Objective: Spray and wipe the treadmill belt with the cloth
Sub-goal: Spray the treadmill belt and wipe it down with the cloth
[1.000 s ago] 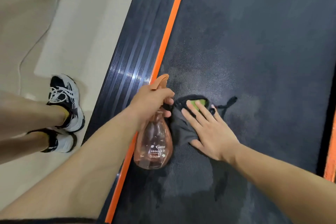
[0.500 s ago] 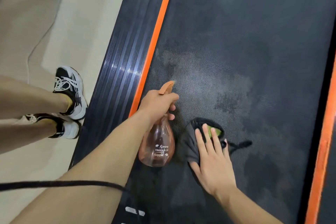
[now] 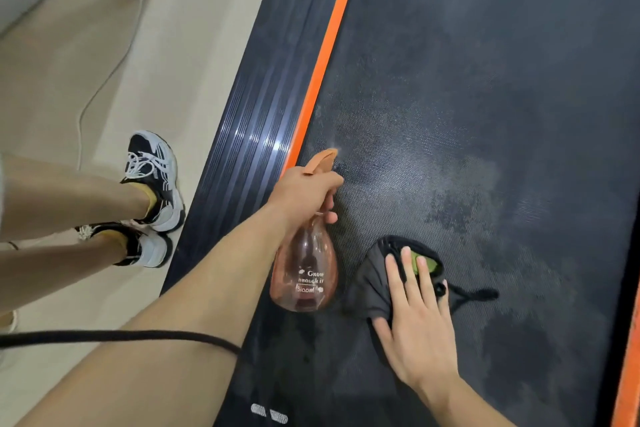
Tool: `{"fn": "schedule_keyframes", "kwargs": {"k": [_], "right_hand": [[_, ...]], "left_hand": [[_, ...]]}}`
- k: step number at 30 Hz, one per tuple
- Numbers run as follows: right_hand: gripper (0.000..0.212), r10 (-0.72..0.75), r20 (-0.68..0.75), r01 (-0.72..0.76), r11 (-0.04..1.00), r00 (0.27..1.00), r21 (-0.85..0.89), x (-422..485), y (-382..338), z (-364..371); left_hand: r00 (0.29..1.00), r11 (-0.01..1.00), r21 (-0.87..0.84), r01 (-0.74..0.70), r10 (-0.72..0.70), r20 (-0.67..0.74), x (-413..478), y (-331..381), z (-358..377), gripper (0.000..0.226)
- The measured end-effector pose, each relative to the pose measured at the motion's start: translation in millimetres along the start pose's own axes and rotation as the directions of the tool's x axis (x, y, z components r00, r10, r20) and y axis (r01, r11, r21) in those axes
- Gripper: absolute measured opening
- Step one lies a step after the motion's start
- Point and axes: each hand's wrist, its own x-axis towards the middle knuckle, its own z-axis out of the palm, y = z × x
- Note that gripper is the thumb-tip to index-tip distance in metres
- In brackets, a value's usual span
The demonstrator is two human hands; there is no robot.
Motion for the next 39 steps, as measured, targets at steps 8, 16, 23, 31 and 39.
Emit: {"fn": "schedule_keyframes", "kwargs": {"k": [8, 16, 23, 31, 39], "right_hand": [[0.091, -0.064, -0.054, 0.068, 0.995, 0.996, 0.077, 149, -13, -68], [0.089, -0.155, -0.092, 0.159, 0.986, 0.984, 0.045, 209, -68, -89], [0.092, -0.543, 0.039, 0.542, 0.827, 0.839, -0.149, 193, -34, -81], [0.089, -0.311, -0.062, 0.307, 0.949, 0.948, -0.07, 198, -50, -84], [0.089, -0.394, 0.049, 0.396, 0.91, 0.918, -0.123, 188, -5, -90]], "left_hand": [[0.999, 0.996, -0.082, -0.016, 0.013, -0.041, 6, 8, -20, 0.01], [0.993, 0.987, -0.11, -0.114, 0.11, -0.036, 3, 11, -37, 0.013], [0.999, 0.99, -0.134, -0.049, 0.046, -0.028, -2, 8, -41, 0.014], [0.998, 0.994, -0.09, -0.056, 0.057, 0.002, -1, -7, -25, 0.028], [0.997, 1.0, -0.017, -0.021, 0.022, 0.071, -13, -19, -21, 0.017]]}}
